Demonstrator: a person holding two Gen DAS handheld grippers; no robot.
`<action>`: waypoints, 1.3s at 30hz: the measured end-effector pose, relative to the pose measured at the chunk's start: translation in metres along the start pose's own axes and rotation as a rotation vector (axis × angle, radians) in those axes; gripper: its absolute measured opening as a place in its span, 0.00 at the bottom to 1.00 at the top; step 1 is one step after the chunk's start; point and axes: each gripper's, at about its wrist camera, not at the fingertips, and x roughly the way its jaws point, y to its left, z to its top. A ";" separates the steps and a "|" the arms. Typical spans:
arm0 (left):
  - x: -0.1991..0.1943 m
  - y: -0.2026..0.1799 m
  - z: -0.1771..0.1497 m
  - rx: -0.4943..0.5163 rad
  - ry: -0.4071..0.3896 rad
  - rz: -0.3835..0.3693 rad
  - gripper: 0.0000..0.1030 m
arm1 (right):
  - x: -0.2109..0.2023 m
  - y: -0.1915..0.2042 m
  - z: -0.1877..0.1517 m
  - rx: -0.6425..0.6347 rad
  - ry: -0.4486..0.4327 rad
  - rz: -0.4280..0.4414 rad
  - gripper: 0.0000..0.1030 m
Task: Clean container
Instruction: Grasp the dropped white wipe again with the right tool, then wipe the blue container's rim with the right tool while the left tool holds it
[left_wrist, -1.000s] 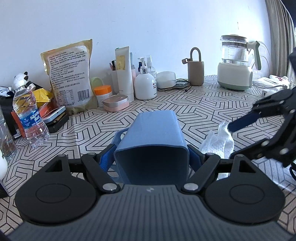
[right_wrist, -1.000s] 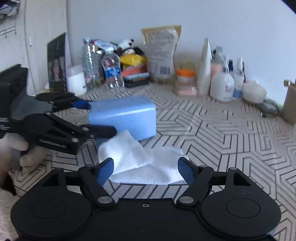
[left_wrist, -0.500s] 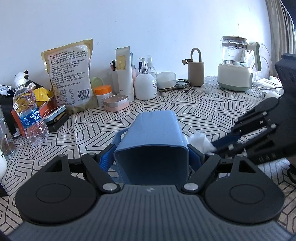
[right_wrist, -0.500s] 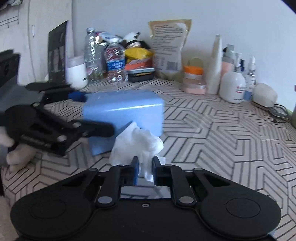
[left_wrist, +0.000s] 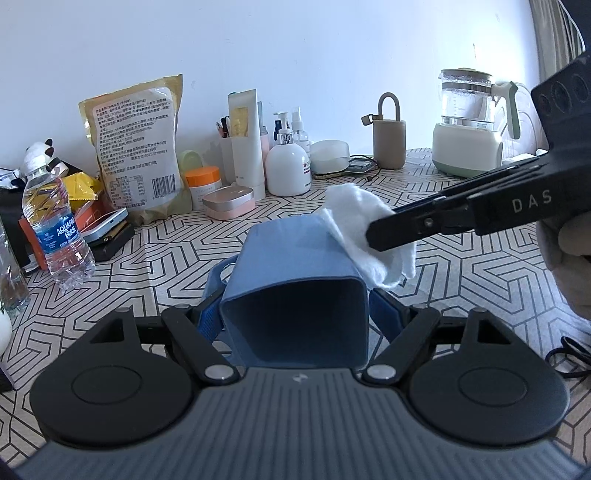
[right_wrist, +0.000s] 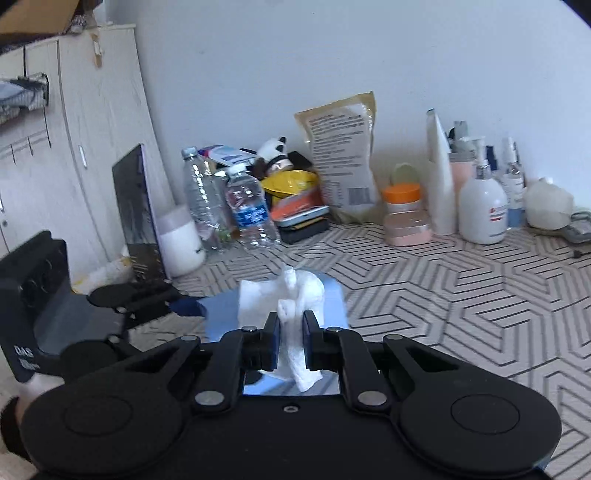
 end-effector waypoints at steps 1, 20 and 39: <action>0.000 0.000 0.000 0.001 0.000 0.001 0.78 | 0.001 0.001 0.000 0.007 -0.001 0.018 0.15; -0.001 -0.002 0.000 0.006 -0.005 0.011 0.78 | 0.014 0.030 0.010 -0.051 0.040 0.168 0.14; 0.002 0.002 0.001 0.000 0.003 0.003 0.78 | 0.024 0.033 0.009 -0.027 0.063 0.258 0.14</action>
